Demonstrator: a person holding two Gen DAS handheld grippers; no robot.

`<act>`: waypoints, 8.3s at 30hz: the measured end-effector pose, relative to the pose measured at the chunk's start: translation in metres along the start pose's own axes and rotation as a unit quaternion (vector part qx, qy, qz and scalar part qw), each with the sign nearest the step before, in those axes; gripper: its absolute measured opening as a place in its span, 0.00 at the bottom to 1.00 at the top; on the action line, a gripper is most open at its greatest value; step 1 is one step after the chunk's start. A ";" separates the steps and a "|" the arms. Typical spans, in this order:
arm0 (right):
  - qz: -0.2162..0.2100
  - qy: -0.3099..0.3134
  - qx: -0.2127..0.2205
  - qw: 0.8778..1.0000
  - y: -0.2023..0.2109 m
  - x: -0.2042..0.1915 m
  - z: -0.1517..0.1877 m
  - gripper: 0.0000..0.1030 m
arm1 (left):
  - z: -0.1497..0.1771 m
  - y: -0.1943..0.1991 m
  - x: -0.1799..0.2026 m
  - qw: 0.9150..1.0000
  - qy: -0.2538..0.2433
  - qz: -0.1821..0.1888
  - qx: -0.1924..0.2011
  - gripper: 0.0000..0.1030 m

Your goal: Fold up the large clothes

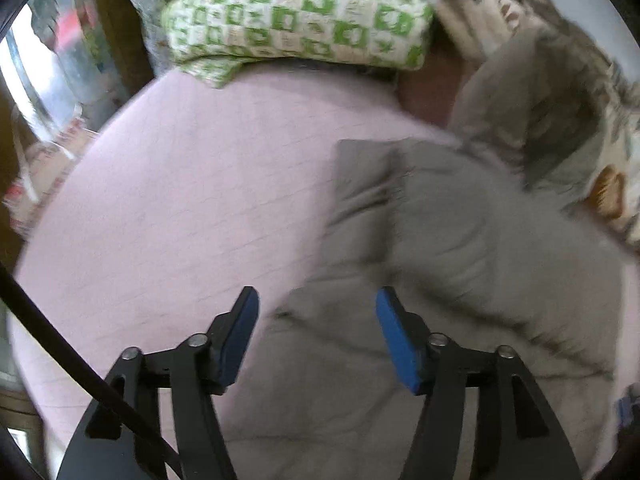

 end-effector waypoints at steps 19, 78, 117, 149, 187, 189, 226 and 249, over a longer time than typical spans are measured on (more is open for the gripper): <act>0.023 0.024 -0.019 0.999 -0.018 -0.012 0.003 0.56 | -0.004 -0.039 0.039 0.999 -0.027 -0.010 -0.031 0.35; 0.198 0.204 -0.074 0.956 -0.136 -0.221 0.012 0.57 | 0.085 0.034 -0.041 0.996 -0.027 0.010 0.082 0.80; 0.025 0.041 0.002 0.999 -0.142 -0.372 -0.183 0.84 | 0.070 -0.038 -0.024 0.997 -0.073 0.015 0.010 0.80; 0.116 0.104 0.006 0.988 -0.169 -0.404 -0.164 0.11 | 0.070 -0.036 -0.022 0.997 -0.075 0.002 0.017 0.81; 0.109 0.266 -0.146 0.947 -0.052 -0.235 0.142 0.38 | 0.060 -0.016 -0.067 0.999 -0.008 0.022 0.022 0.81; 0.106 0.265 -0.127 0.950 -0.034 -0.241 0.132 0.38 | 0.061 -0.016 -0.065 0.999 -0.010 0.021 0.022 0.81; 0.189 0.312 -0.085 0.927 -0.130 -0.281 0.118 0.48 | 0.062 -0.013 -0.058 0.999 -0.041 0.003 0.032 0.81; 0.201 0.108 -0.145 0.963 -0.071 -0.025 0.051 0.52 | 0.065 -0.030 -0.053 0.999 -0.049 -0.003 0.002 0.81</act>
Point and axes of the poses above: each gripper's, at about its wrist camera, not at the fingertips, and y roughly against the way its jaws point, x to its right, z to its underside, the point moved 6 cm from there along -y, roughly the way its jaws point, and after that the axes turned 14 degrees about -x, right-handed, at the moved point
